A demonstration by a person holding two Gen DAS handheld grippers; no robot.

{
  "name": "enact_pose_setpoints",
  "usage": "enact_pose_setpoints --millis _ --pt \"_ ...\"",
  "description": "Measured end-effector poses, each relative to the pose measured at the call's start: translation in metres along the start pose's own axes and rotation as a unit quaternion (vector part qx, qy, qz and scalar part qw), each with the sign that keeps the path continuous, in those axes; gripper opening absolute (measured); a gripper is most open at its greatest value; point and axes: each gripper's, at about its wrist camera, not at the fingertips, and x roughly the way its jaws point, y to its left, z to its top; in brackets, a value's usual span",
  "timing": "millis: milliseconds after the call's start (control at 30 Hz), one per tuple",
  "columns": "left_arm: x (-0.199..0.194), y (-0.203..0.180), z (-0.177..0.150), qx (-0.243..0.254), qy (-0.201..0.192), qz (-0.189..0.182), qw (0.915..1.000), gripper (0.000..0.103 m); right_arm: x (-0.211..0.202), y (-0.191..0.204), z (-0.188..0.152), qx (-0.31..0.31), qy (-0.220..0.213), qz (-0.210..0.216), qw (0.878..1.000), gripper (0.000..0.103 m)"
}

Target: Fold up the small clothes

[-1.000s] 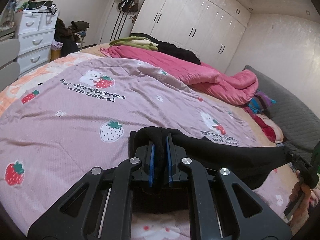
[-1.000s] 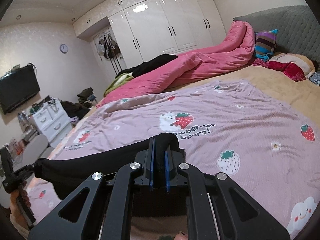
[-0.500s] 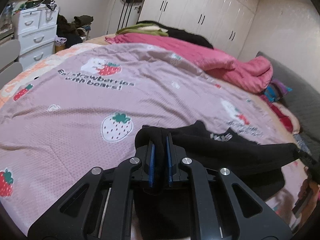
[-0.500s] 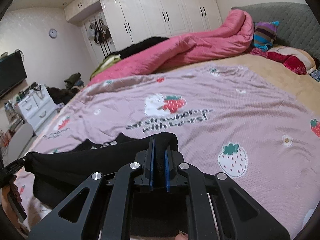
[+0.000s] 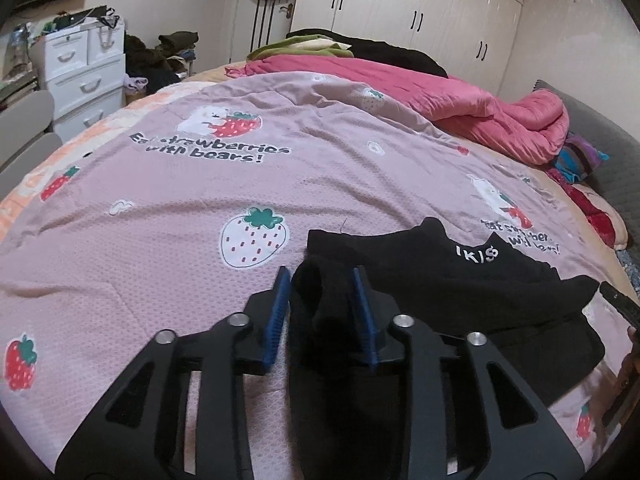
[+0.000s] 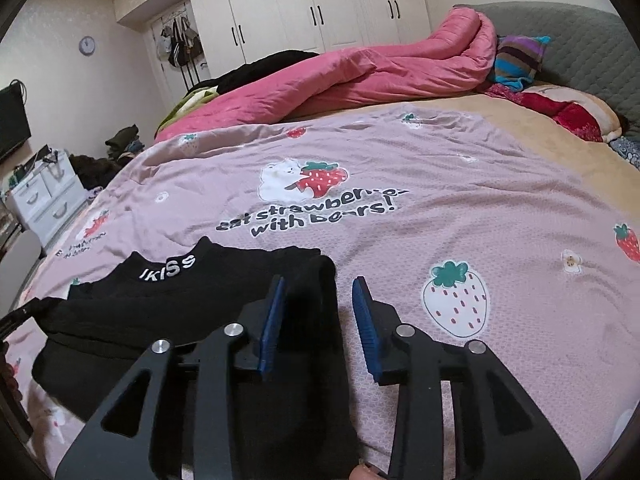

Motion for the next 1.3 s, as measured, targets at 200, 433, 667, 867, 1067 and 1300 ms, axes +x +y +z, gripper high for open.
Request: enact_pose_setpoints --millis 200,433,667,867,1067,1300 --pt "-0.018 -0.006 -0.002 0.005 -0.015 -0.002 0.9999 0.046 -0.022 0.011 -0.007 -0.024 -0.024 0.018 0.999 0.047" --pt "-0.039 -0.025 -0.014 0.029 -0.009 -0.050 0.9983 0.040 -0.029 0.025 -0.023 -0.055 0.013 0.059 0.997 0.023" --pt "-0.020 -0.048 -0.048 0.080 0.057 -0.063 0.9932 0.013 -0.010 0.037 -0.039 -0.089 0.064 0.040 0.993 0.018" --pt "0.003 -0.052 -0.057 0.099 0.075 -0.032 0.9918 0.013 0.016 0.039 -0.045 -0.100 0.096 0.017 0.990 0.018" --pt "0.027 -0.052 -0.045 0.102 0.083 -0.026 0.9909 0.013 0.044 0.049 -0.033 -0.116 0.105 0.018 0.987 0.018" --pt "0.051 -0.050 -0.014 0.097 0.075 -0.009 0.9924 0.023 0.063 0.055 -0.015 -0.123 0.104 0.025 0.987 0.018"
